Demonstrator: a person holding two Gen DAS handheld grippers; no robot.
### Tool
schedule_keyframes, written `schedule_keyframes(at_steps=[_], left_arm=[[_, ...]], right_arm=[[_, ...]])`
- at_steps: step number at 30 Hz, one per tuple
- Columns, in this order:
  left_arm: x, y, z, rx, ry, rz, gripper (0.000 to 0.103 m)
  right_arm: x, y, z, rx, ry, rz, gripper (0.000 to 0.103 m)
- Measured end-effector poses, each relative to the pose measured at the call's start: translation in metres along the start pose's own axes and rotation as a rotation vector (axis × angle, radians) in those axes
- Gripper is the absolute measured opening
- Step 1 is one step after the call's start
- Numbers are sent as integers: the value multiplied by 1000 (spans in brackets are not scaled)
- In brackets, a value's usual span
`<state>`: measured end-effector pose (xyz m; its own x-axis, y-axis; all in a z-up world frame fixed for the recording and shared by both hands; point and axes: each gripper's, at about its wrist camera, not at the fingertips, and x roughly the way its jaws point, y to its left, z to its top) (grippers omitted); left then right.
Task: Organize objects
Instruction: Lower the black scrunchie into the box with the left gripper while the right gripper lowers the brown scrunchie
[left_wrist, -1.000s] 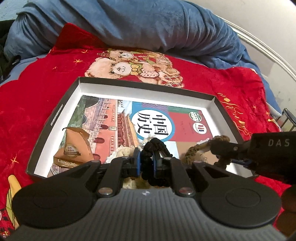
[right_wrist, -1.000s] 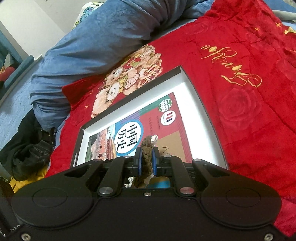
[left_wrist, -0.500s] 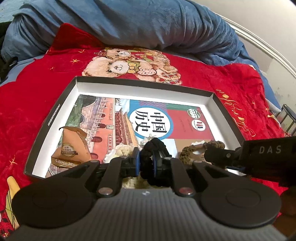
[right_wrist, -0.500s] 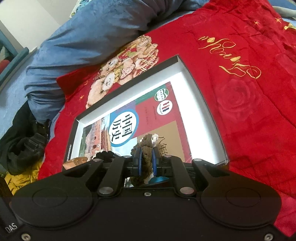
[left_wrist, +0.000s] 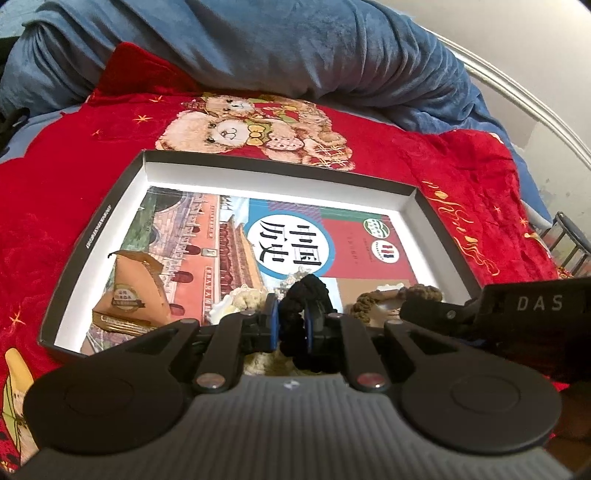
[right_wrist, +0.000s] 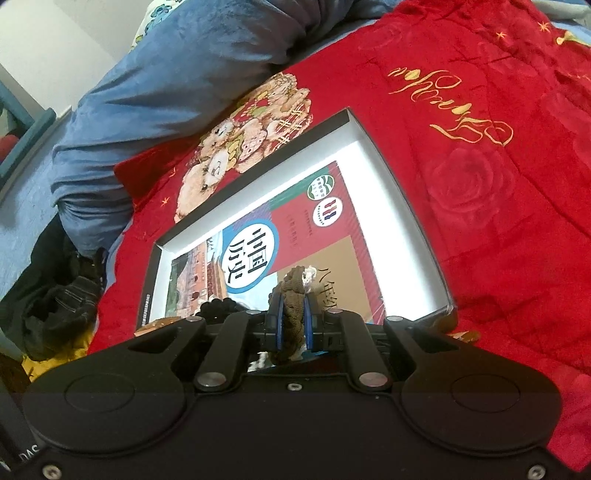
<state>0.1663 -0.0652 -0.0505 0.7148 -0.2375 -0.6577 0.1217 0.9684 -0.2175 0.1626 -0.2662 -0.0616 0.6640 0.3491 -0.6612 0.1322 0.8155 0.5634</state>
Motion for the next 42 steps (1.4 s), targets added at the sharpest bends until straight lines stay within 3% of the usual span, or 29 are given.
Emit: schedule_keyframes(at_steps=[42], left_arm=[[-2,-8,0,22,-3,-22,24]], right_arm=[[1,5,-5,-29,-6,-26,12]])
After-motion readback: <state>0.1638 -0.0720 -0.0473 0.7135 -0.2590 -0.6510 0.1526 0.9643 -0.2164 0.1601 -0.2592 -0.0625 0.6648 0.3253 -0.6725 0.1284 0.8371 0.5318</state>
